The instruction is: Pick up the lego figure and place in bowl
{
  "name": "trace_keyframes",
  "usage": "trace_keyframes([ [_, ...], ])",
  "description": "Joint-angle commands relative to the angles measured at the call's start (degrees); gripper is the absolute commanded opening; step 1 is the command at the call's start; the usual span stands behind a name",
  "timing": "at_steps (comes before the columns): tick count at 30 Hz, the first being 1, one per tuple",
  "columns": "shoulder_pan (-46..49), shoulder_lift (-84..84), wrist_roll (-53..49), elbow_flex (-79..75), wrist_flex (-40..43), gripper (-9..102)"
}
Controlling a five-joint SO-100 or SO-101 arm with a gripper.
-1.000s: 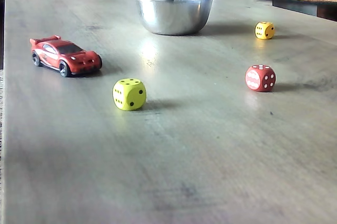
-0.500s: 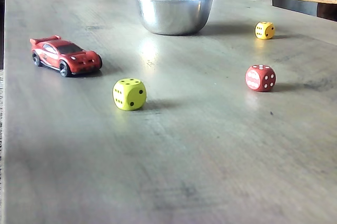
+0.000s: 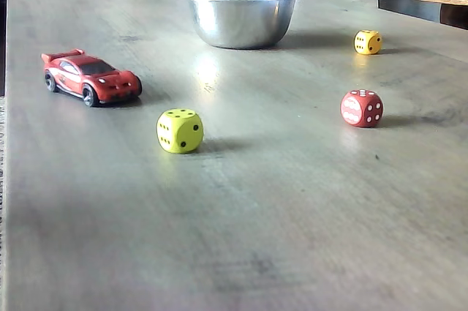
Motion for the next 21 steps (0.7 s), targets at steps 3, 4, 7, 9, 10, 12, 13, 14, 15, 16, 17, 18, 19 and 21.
trace_keyframes([
  [3, 0.26, 0.26, -0.09, -3.60, -3.78, 1],
  [4, 0.18, 0.26, -0.09, -3.60, -3.78, 1],
  [7, 0.18, 0.26, -0.09, -3.60, -3.78, 1],
  [9, 0.18, 0.26, -0.18, -3.60, -3.78, 1],
  [10, 0.18, 0.26, -0.18, -3.60, -3.78, 1],
  [12, 0.18, 0.26, -0.18, -3.60, -3.78, 2],
  [13, 0.18, 0.26, -0.18, -3.60, -3.78, 3],
  [14, 0.18, 0.26, -0.18, -3.60, -3.78, 4],
  [15, 0.18, 0.26, -0.18, -3.60, -3.78, 7],
  [16, 0.26, 0.26, -0.18, -3.60, -3.78, 9],
  [17, 0.26, 0.26, -0.18, -3.60, -3.78, 12],
  [18, 0.26, 0.26, -0.18, -3.60, -3.78, 14],
  [19, 0.35, 0.26, -0.18, -3.25, -3.78, 17],
  [21, 0.35, 0.26, -0.18, -2.99, -3.78, 19],
])
